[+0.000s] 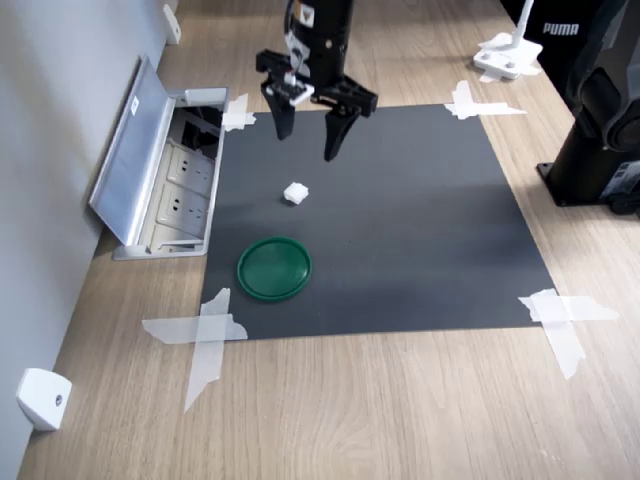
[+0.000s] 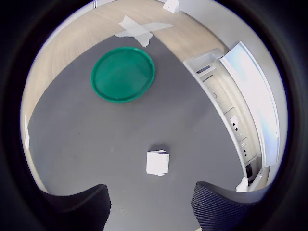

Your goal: Grasp a white terminal and put it on the green lid.

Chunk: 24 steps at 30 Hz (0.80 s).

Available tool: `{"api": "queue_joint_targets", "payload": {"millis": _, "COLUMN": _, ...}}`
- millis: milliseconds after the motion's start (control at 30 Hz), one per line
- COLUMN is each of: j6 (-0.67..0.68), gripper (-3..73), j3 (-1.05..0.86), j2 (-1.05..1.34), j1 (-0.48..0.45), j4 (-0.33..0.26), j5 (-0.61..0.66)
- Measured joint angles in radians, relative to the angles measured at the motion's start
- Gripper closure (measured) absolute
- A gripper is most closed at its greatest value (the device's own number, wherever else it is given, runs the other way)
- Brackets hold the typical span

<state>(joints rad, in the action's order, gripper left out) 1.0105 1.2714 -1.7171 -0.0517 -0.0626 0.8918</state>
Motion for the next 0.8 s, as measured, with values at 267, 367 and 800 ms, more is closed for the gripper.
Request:
{"api": "queue_joint_targets", "payload": {"millis": 267, "j6": -0.115, "gripper": -1.7, "j3": -0.001, "j2": -0.074, "j1": 0.053, "j4": 0.075, "j5": -0.034}}
{"api": "queue_joint_targets", "payload": {"millis": 367, "j6": -0.121, "gripper": -1.7, "j3": -0.001, "j2": -0.098, "j1": 0.06, "j4": 0.085, "j5": -0.054}}
{"api": "queue_joint_targets", "payload": {"millis": 800, "j6": -0.093, "gripper": -1.5, "j3": 0.064, "j2": -0.188, "j1": 0.06, "j4": 0.102, "j5": -0.064}}
